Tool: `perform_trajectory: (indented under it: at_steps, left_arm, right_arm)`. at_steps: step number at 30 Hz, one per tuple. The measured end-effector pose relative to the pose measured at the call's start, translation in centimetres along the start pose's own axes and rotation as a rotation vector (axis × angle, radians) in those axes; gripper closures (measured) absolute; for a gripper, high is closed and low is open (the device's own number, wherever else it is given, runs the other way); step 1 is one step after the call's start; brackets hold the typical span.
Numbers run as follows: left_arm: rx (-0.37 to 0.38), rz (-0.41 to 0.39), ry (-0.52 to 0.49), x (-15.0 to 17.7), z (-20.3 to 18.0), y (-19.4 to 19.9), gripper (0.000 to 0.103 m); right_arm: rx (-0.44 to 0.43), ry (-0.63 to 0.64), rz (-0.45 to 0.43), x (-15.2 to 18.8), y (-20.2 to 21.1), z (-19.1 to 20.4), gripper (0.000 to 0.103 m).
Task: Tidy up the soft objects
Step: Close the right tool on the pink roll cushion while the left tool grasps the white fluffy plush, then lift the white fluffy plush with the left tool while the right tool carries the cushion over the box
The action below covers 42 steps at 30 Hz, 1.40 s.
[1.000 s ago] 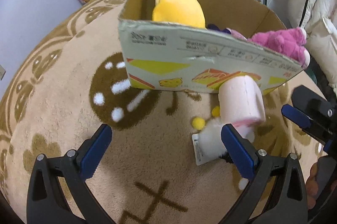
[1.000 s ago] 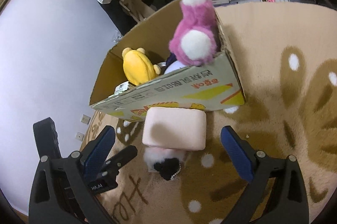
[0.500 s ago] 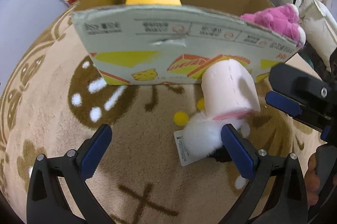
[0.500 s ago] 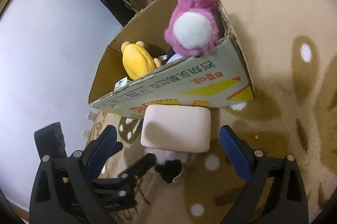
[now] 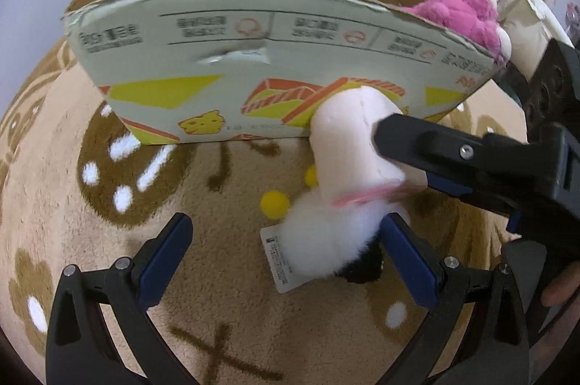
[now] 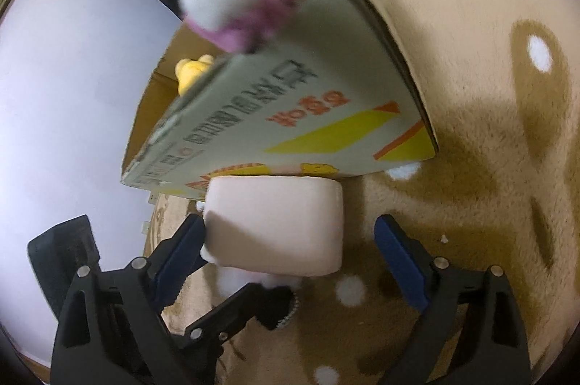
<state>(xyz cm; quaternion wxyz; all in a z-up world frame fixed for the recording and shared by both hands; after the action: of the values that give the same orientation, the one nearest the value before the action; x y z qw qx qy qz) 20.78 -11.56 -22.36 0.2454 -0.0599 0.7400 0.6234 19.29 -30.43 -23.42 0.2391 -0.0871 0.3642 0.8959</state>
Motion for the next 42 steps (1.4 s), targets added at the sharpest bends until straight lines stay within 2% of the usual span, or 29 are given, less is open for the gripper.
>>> perform_trajectory:
  at_steps: [3,8,12,16,20,24,27,29,36,38,42]
  left_arm:
    - [0.001,0.003,0.008,0.1,-0.7,-0.4,0.001]
    - [0.024,0.008,0.116,0.6,-1.2,-1.6,0.001]
    - [-0.014,-0.009,0.075,0.8,-2.2,-1.7,0.004]
    - [0.003,0.004,0.049,0.5,-3.3,-2.3,0.024]
    - [-0.014,-0.006,0.020,1.1,-4.7,-2.4,0.036]
    - [-0.013,-0.030,0.002,1.6,-5.8,-2.2,0.065]
    - [0.011,-0.032,0.030,1.4,-5.7,-2.0,0.067]
    - [-0.002,-0.041,0.044,1.4,-5.2,-1.8,0.067]
    - [-0.084,-0.074,0.041,0.9,-5.0,-0.2,0.067]
    - [-0.102,-0.085,0.039,0.9,-4.7,0.5,0.067]
    - [-0.164,-0.144,0.041,0.9,-4.6,2.7,0.068]
  right_arm:
    - [-0.011,-0.004,0.003,-0.2,-0.2,-0.4,0.005]
    - [0.001,0.014,0.006,-0.3,-0.6,-0.2,0.011]
    - [-0.008,0.021,0.016,-0.3,-1.3,0.5,0.021]
    - [-0.006,0.013,0.025,-0.1,-1.8,0.9,0.026]
    - [-0.009,0.003,0.024,0.5,-1.4,1.6,0.034]
    - [0.007,0.035,0.031,0.9,-1.6,2.9,0.046]
    - [0.041,0.078,0.026,1.4,-1.6,3.9,0.052]
    - [0.064,0.093,0.012,1.6,-1.4,4.5,0.053]
    - [0.072,0.070,-0.019,1.8,-0.2,4.7,0.053]
    - [0.061,0.057,-0.034,1.8,0.3,3.5,0.053]
    - [0.046,0.040,-0.068,1.5,2.2,3.8,0.054]
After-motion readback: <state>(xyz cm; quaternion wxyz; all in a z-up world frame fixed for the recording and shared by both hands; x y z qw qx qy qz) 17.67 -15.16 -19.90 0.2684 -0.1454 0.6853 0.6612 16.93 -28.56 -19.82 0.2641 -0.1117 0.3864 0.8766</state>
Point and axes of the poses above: each gripper's, at about its wrist camera, not at the fingertips, and y roughly against the way its jaws point, z to its left, x to its underside, the point moved 4 cm from there along -y, roughly the way its jaws point, and after that the axes turned 2 degrees about -x, right-handed, at the moved point
